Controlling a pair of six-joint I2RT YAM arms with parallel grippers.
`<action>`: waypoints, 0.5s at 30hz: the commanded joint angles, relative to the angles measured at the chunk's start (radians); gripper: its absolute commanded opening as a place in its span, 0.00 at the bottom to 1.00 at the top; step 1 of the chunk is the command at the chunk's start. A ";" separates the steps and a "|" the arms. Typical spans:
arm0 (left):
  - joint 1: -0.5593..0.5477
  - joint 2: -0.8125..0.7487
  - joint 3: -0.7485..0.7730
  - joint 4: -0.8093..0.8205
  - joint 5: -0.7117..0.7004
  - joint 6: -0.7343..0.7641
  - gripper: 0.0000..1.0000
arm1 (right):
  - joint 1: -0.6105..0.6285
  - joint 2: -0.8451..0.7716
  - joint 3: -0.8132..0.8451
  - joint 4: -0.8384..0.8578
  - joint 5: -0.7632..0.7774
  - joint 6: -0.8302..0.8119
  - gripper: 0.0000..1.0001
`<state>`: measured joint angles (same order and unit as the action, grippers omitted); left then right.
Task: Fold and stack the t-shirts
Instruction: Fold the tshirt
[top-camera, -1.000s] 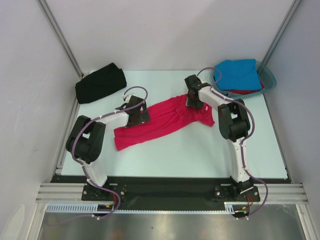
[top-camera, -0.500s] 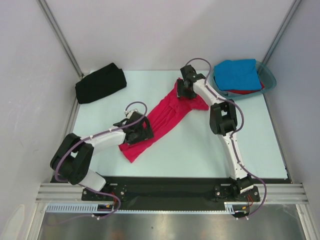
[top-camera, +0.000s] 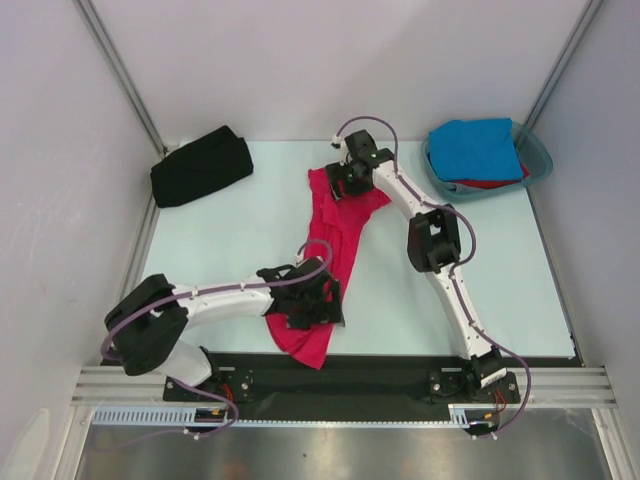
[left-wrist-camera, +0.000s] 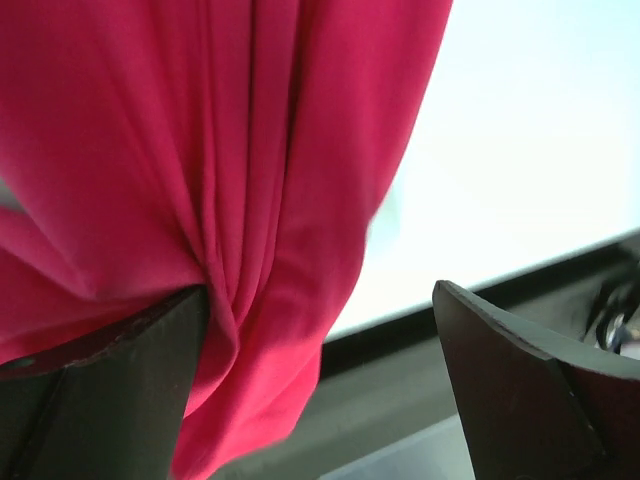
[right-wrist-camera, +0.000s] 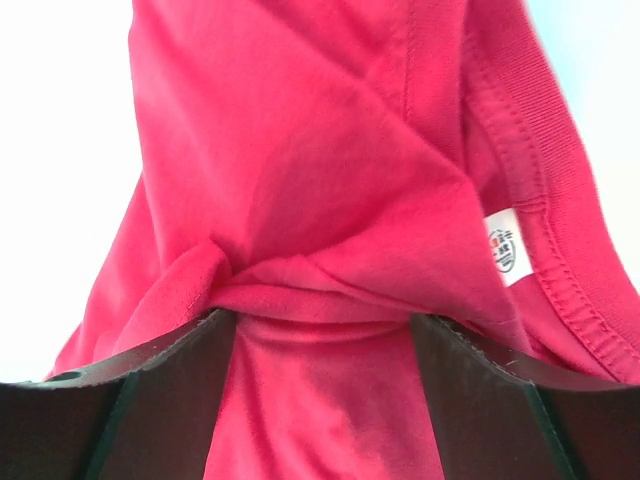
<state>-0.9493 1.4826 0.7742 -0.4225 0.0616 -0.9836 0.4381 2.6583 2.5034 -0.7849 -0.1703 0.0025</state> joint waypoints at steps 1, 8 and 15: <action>-0.091 -0.047 -0.058 -0.185 0.156 -0.151 1.00 | 0.007 0.071 0.113 0.024 -0.009 -0.093 0.79; -0.134 -0.172 0.018 -0.284 0.018 -0.158 1.00 | -0.019 0.065 0.109 0.090 0.003 -0.078 0.80; -0.111 -0.137 0.423 -0.545 -0.565 0.084 1.00 | -0.045 -0.302 -0.255 0.305 0.169 -0.036 0.80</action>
<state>-1.0733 1.3388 1.0176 -0.8555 -0.1612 -1.0260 0.4267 2.5675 2.3463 -0.6453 -0.1097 -0.0517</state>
